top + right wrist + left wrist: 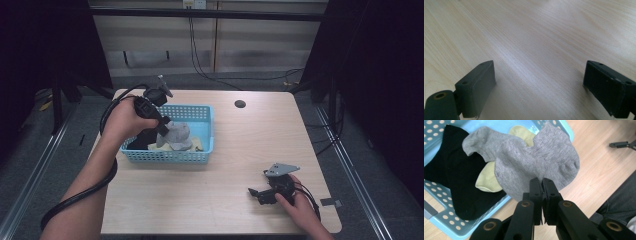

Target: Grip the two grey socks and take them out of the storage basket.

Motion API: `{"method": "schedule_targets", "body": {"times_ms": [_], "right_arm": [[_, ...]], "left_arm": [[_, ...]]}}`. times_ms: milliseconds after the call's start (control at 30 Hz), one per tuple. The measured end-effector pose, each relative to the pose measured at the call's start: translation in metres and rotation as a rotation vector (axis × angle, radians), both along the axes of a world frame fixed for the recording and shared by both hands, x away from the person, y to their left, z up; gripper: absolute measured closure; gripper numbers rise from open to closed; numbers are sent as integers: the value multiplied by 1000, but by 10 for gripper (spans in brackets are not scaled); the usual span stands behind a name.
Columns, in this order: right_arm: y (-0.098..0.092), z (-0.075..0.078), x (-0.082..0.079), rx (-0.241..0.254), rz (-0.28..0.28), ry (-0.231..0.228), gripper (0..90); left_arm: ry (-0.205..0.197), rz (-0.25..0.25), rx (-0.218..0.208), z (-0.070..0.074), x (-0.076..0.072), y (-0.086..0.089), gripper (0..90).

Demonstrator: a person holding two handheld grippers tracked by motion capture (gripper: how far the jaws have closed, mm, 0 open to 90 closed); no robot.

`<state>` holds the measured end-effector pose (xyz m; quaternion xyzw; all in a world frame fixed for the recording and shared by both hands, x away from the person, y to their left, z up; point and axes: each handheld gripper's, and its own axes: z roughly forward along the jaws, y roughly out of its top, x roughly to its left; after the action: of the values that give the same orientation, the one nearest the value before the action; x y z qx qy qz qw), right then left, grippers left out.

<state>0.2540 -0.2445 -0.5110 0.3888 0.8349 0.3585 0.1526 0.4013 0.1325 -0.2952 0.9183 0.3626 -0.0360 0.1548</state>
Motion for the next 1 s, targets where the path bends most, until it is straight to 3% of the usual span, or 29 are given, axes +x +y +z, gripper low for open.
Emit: {"method": "schedule_targets", "body": {"times_ms": [433,1000], "right_arm": [[0,0,0,-2,-1,-1,99],[0,0,1,-1,0,1,99]], "left_arm": [[19,-95,-40,2,-30,-8,870],[65,-207,-55,-31,-62,-37,867]]}}
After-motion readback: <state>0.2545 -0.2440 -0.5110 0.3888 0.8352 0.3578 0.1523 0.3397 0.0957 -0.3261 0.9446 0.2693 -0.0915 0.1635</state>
